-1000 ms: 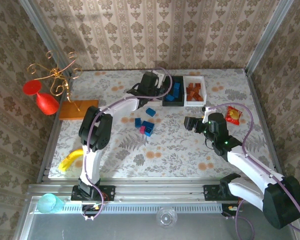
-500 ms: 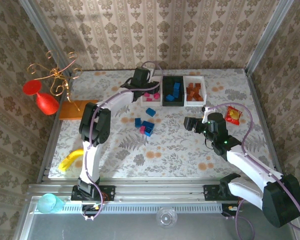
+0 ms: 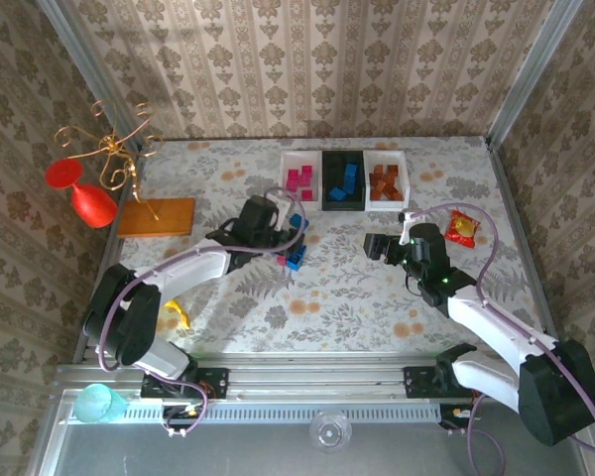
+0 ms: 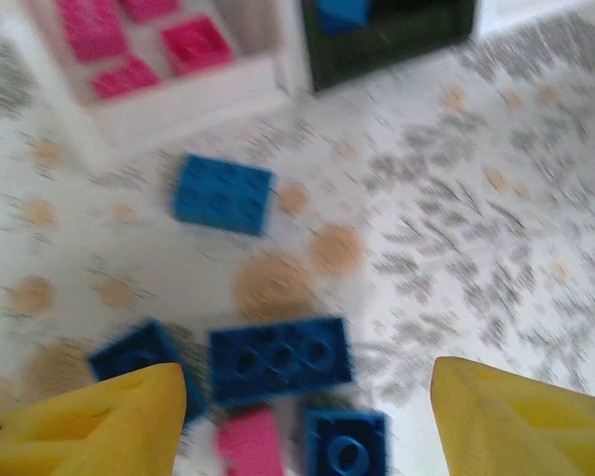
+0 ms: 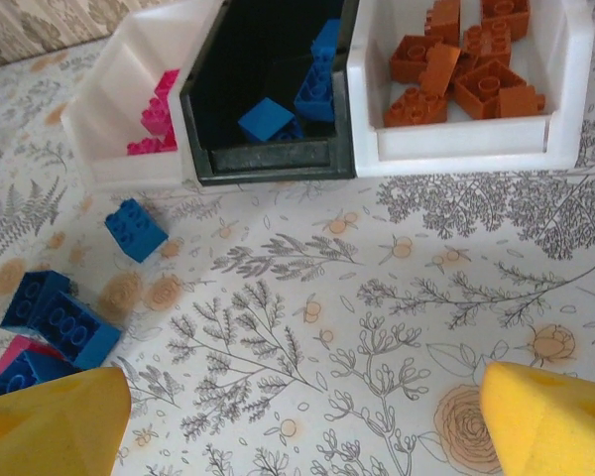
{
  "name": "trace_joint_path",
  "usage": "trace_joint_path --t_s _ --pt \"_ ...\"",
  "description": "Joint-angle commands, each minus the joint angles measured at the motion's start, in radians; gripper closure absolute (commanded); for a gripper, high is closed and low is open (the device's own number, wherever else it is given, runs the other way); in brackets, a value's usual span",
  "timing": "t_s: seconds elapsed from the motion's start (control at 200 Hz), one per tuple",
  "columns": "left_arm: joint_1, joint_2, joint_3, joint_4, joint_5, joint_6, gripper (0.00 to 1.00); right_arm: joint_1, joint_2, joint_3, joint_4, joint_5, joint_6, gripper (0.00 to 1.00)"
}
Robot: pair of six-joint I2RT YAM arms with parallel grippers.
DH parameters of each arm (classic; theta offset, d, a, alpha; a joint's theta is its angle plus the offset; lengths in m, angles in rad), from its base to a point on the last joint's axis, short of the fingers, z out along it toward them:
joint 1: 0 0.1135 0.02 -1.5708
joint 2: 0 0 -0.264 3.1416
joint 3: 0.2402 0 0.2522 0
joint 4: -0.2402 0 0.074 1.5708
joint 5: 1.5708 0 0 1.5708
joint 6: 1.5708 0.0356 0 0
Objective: Sort the legos into containers by color
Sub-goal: Pick up the lego from the center of the table.
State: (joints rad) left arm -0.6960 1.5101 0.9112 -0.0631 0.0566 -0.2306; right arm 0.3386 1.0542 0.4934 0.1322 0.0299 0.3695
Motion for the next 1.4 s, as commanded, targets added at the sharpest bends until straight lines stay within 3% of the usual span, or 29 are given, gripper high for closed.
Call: trace_joint_path --t_s 0.0,0.32,0.605,1.285,1.395 --pt "-0.039 0.018 0.014 -0.075 -0.043 0.037 0.33 0.007 0.004 0.005 0.023 0.015 0.011 0.08" --pt "-0.101 0.146 0.101 -0.182 -0.155 0.099 0.41 0.007 -0.020 0.002 0.012 0.024 0.005 0.07" --pt "-0.119 0.185 0.113 -0.196 -0.144 0.109 0.52 0.007 -0.014 0.005 0.009 0.021 0.004 0.07" --pt "-0.156 0.244 0.115 -0.190 -0.133 0.124 0.53 0.007 -0.005 0.007 0.007 0.022 0.004 0.07" --pt "-0.156 0.250 0.121 -0.188 -0.136 0.122 0.58 0.007 -0.005 0.007 0.006 0.024 0.004 0.07"
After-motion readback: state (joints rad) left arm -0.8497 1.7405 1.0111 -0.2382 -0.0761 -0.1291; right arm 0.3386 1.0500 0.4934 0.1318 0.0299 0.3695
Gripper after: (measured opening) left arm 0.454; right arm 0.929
